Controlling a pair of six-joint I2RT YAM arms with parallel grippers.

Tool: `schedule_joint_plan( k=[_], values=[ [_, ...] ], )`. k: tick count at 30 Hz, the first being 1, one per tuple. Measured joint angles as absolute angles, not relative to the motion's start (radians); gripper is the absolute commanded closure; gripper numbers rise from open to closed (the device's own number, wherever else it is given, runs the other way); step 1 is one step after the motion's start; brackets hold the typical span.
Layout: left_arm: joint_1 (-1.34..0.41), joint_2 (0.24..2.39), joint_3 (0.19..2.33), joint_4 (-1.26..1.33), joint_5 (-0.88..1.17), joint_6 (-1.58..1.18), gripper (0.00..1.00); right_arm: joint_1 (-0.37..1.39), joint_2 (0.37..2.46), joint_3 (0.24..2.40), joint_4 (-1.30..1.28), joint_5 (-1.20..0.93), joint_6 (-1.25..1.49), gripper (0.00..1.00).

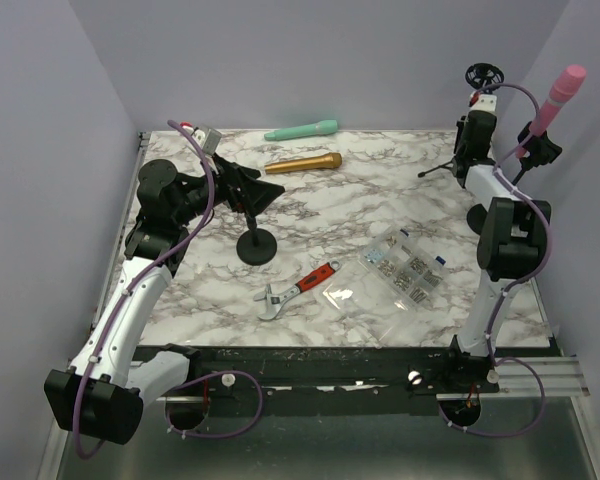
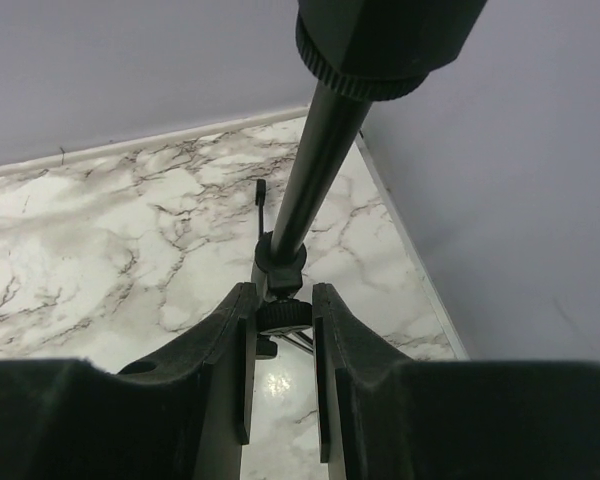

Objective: Remove the microphone from the stand

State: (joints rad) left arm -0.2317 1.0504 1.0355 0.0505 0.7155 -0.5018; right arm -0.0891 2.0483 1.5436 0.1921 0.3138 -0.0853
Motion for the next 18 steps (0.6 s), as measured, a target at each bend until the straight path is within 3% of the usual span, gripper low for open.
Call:
schedule_joint_plan(
  k=[6, 18],
  values=[
    [-0.233, 1.055, 1.036, 0.043, 0.716, -0.501, 0.01, -0.073, 2.052, 1.514, 0.255, 0.351, -0.18, 0.99],
    [-0.239, 1.068, 1.036, 0.044, 0.716, -0.502, 0.02, 0.081, 2.102, 1.483, 0.386, 0.682, -0.593, 0.99]
  ],
)
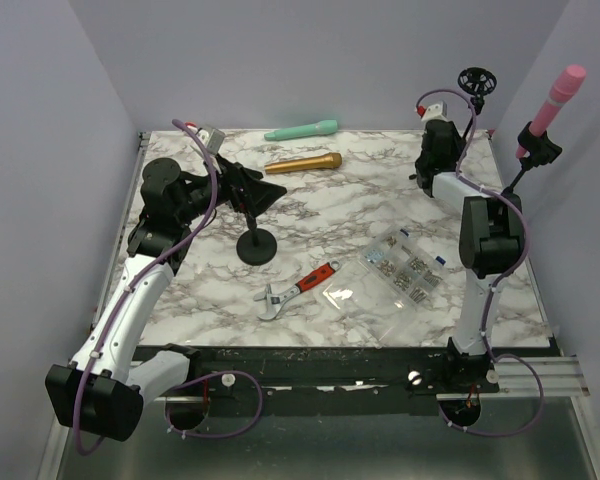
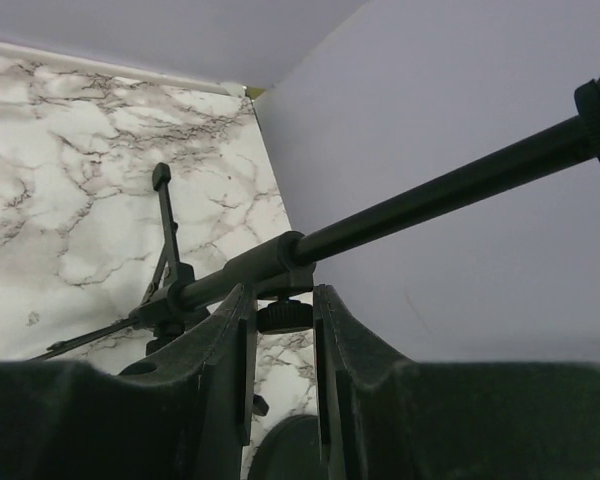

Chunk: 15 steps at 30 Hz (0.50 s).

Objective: Remove the microphone from the stand

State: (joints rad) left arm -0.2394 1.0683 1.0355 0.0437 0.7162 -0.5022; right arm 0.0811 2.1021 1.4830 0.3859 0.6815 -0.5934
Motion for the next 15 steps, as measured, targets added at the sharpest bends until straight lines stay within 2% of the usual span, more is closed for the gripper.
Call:
schedule_joint_plan(
  k=[2, 5, 7, 11, 15],
  values=[
    [-0.241, 1.068, 1.036, 0.044, 0.716, -0.502, 0.01, 0.091, 2.108, 1.483, 0.391, 0.7, -0.628, 0.92],
    [-0.245, 1.068, 1.036, 0.043, 0.716, -0.502, 0.01, 0.097, 2.113, 1.483, 0.402, 0.71, -0.649, 0.68],
    [-0.245, 1.068, 1.036, 0.043, 0.716, -0.502, 0.01, 0.098, 2.113, 1.483, 0.402, 0.71, -0.653, 0.55],
    [-0.245, 1.068, 1.036, 0.043, 0.716, -0.502, 0.01, 0.102, 2.112, 1.483, 0.361, 0.701, -0.616, 0.4],
    [-0.244, 1.068, 1.036, 0.043, 0.716, -0.502, 0.02, 0.107, 2.086, 1.481, 0.287, 0.673, -0.527, 0.31]
  ],
)
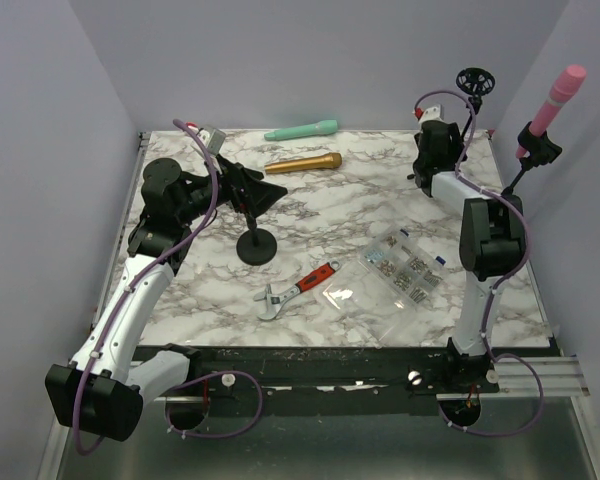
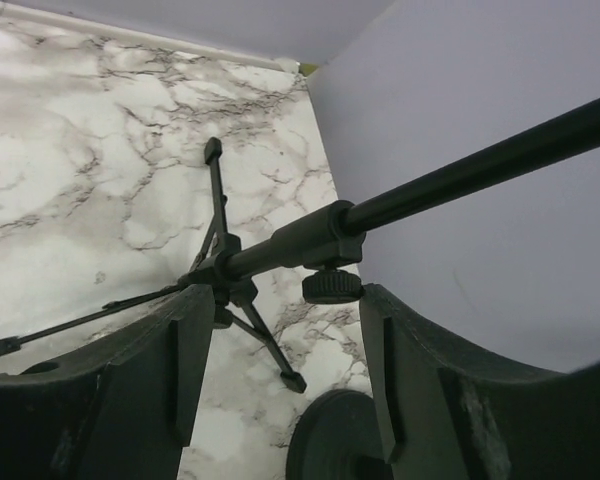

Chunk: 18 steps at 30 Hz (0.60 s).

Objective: Remove the microphone from the stand

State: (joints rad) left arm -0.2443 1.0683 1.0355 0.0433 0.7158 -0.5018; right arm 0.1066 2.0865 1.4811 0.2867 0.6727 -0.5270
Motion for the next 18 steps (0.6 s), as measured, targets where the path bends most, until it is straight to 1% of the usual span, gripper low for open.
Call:
schedule_joint_plan(
  k=[3, 10, 18],
  values=[
    [-0.244, 1.068, 1.036, 0.043, 0.716, -0.502, 0.01, 0.11, 2.056, 1.473, 0.239, 0.647, -0.456, 0.25],
    [-0.245, 1.068, 1.036, 0.043, 0.716, -0.502, 0.01, 0.099, 1.997, 1.465, 0.178, 0.562, -0.258, 0.24],
    [-0.251, 1.068, 1.036, 0.043, 0.716, -0.502, 0.01, 0.018, 1.984, 1.447, 0.131, 0.416, 0.002, 0.26]
  ],
)
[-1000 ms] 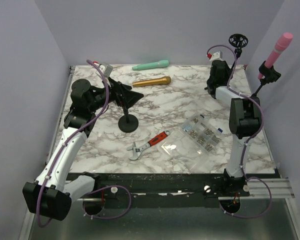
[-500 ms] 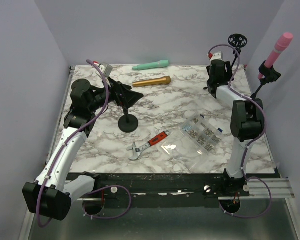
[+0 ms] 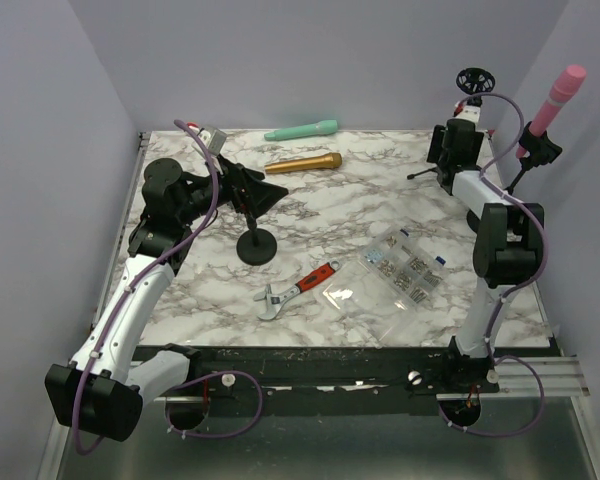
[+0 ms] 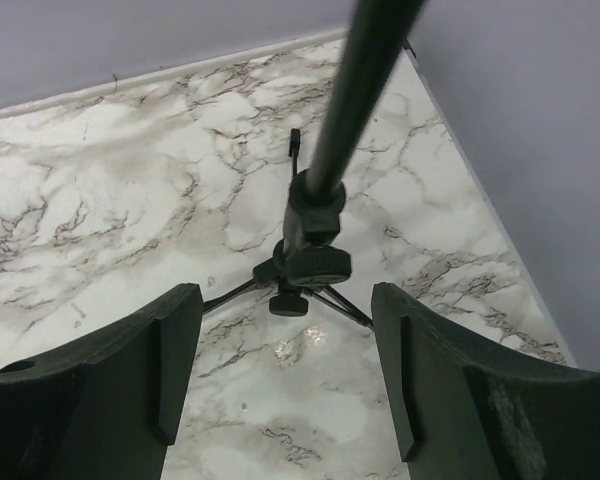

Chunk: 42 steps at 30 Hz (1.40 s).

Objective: Remove the microphone from the stand

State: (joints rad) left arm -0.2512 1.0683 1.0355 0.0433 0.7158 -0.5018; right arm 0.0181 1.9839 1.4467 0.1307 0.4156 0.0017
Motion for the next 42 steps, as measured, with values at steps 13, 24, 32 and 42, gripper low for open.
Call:
schedule_joint_plan(
  k=[13, 24, 32, 42],
  values=[
    [-0.251, 1.068, 1.036, 0.043, 0.716, -0.501, 0.01, -0.069, 1.982, 1.444, 0.139, 0.296, 0.172, 0.52],
    [-0.251, 1.068, 1.036, 0.043, 0.716, -0.501, 0.01, -0.09, 1.982, 1.448, 0.156, 0.24, 0.208, 0.65],
    [-0.251, 1.068, 1.036, 0.043, 0.716, -0.501, 0.01, -0.093, 1.99, 1.474, 0.138, 0.215, 0.177, 0.99],
    [-0.251, 1.068, 1.036, 0.043, 0.716, -0.502, 0.01, -0.06, 1.996, 1.478, 0.133, 0.312, -0.052, 0.99]
  ],
)
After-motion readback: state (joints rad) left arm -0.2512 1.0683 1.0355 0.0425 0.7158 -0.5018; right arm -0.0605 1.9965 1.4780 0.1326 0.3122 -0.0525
